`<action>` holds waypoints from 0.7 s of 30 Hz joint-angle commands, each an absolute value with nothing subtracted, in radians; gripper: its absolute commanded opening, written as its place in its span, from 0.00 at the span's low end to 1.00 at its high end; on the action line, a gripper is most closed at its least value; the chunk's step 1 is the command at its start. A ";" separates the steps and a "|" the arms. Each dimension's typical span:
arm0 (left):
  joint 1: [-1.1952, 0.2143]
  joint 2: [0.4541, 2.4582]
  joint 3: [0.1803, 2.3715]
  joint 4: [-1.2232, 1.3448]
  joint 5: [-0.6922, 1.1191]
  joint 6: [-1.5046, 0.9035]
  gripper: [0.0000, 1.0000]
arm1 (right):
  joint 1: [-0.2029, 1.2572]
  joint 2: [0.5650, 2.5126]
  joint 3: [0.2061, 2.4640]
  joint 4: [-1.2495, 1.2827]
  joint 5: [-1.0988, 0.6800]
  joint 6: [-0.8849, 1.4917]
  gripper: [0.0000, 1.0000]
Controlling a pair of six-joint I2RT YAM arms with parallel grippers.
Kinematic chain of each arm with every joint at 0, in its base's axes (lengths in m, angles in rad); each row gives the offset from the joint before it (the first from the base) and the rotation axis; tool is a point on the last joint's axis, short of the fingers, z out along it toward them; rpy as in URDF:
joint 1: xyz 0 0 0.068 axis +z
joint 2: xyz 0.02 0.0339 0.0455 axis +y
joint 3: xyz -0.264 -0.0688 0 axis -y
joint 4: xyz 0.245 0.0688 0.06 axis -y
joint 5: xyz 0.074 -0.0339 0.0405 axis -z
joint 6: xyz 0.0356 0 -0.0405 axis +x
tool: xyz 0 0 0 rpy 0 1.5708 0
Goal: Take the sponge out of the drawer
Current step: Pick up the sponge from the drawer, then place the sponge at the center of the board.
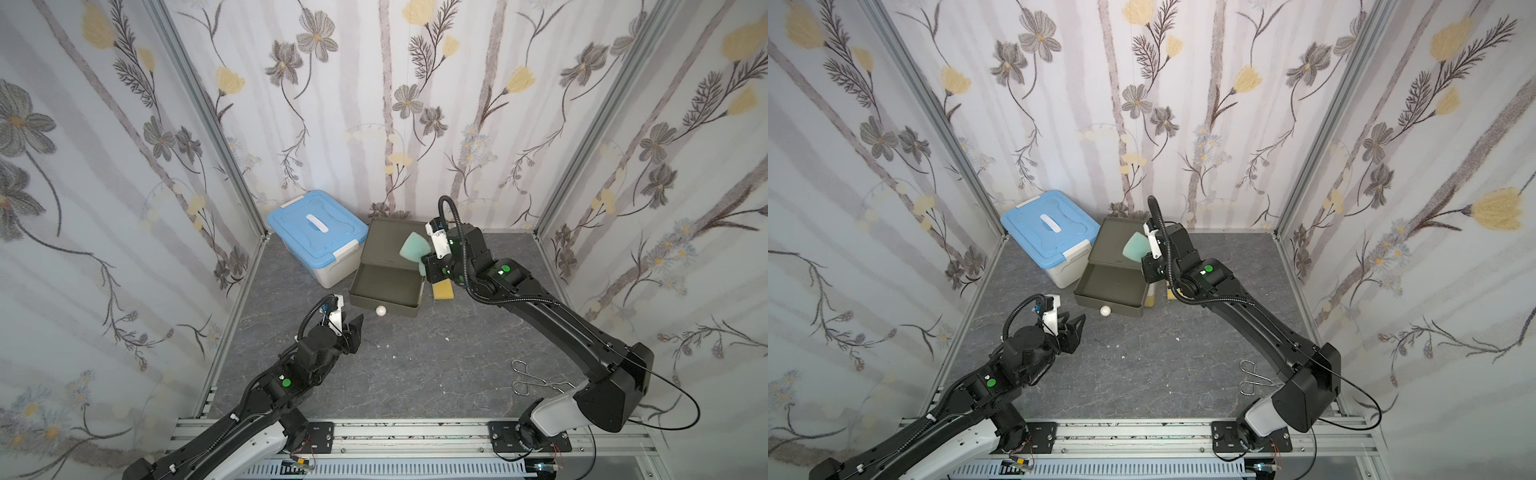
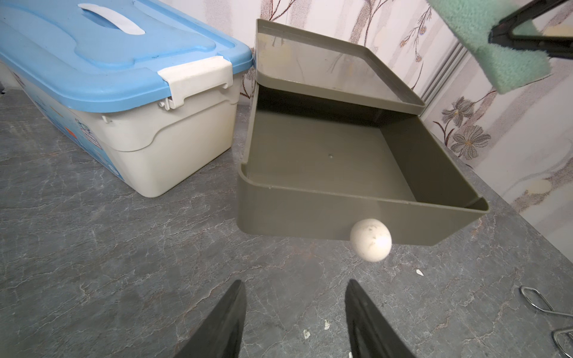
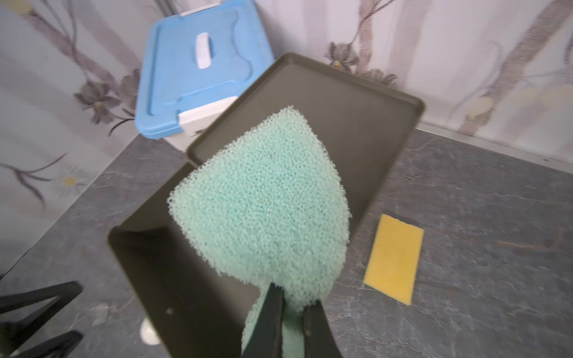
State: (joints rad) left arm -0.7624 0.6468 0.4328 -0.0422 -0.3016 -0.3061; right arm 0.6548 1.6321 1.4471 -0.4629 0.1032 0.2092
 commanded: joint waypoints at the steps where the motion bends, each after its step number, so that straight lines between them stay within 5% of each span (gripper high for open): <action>1: -0.761 0.644 0.443 -0.046 -0.294 -0.305 0.53 | 0.560 1.580 1.361 -0.390 0.141 0.287 0.09; 7: -0.760 0.639 0.444 -0.048 -0.291 -0.308 0.53 | 0.363 1.561 1.212 -0.333 0.114 0.343 0.10; 21: -0.761 0.630 0.449 -0.062 -0.287 -0.318 0.53 | 0.251 1.937 1.250 -0.267 0.070 0.412 0.09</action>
State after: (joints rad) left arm -0.7624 0.6338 0.4393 -0.0673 -0.2836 -0.3141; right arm 0.2600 1.9160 1.2392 -0.3180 0.0757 0.3813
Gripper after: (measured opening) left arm 0.530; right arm 0.094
